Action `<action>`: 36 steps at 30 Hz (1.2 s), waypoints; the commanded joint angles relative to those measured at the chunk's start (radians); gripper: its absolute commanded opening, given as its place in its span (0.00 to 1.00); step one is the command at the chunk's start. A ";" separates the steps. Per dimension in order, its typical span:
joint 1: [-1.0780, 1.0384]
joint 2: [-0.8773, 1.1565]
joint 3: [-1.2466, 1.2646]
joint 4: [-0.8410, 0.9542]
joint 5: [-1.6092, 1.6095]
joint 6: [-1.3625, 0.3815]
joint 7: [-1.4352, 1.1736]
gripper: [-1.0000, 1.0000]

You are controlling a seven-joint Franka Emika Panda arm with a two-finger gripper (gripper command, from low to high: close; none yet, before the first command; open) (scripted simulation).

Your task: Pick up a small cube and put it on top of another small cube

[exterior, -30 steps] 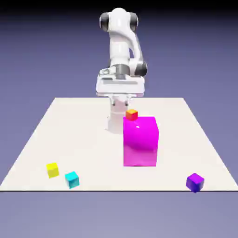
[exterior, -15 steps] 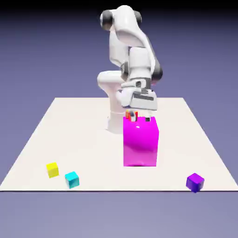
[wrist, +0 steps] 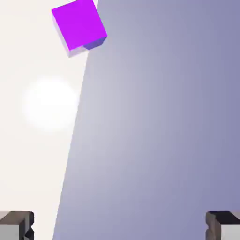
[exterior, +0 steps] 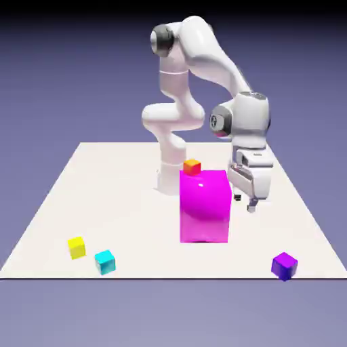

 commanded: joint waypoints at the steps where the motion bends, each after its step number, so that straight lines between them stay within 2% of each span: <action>1: 0.002 0.024 0.009 0.024 -0.007 -0.021 -0.044 0.50; 36: 0.085 0.835 0.330 0.825 -0.262 -0.735 -1.526 0.50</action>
